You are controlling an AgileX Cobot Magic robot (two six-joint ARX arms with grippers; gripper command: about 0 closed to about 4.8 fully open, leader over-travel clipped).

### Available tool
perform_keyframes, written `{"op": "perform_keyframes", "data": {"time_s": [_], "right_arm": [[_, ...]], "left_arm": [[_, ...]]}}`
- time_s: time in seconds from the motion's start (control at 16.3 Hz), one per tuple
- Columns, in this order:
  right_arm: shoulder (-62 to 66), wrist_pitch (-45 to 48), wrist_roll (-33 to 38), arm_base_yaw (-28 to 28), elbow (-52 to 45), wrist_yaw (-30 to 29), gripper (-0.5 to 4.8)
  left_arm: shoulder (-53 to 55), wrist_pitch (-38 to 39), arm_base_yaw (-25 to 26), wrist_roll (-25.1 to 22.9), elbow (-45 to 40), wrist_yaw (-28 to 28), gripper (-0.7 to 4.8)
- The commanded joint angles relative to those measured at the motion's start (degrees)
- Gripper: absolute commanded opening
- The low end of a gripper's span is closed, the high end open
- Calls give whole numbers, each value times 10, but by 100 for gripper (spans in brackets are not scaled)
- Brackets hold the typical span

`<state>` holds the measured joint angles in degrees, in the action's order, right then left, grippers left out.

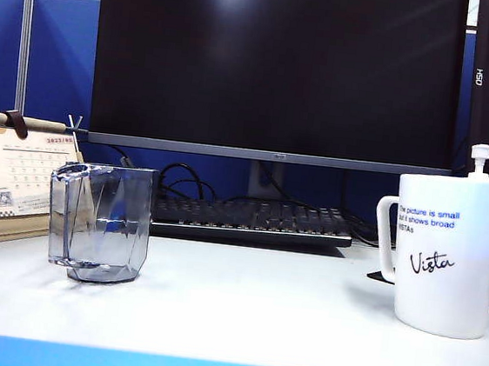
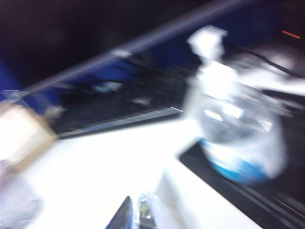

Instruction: Swap the positions of the transparent plastic cup and the white ceramic cup.

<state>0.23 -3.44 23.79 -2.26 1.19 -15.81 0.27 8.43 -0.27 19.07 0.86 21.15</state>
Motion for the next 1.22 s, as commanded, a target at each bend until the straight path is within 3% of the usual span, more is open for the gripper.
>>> {"op": "perform_keyframes", "data": {"time_s": [0.06,0.12,0.31,0.49,0.61,0.8,0.86,0.92,1.04,1.22], "right_arm": [[-1,33,2,-1,38,-35,119],[-1,33,2,0,56,-34,162],[-1,33,2,0,100,-42,171],[-1,19,2,-1,143,-154,183],[-1,-26,3,-1,161,-181,224],[-1,-50,43,-1,162,-219,235],[-1,-58,61,-3,162,-233,236],[-1,-54,65,-13,162,-233,241],[-1,-27,76,-53,162,-228,244],[8,3,63,-144,190,-129,244]], "left_arm": [[0,8,0,26,15,81,-5],[0,10,0,26,33,89,-5],[0,14,0,24,84,83,-5],[0,55,0,10,139,67,-5],[0,131,0,-18,156,41,-5],[0,152,0,35,156,63,10],[0,170,0,53,156,68,42],[0,173,0,61,156,81,79],[0,158,0,103,157,105,84],[0,141,0,113,194,96,84]]}}
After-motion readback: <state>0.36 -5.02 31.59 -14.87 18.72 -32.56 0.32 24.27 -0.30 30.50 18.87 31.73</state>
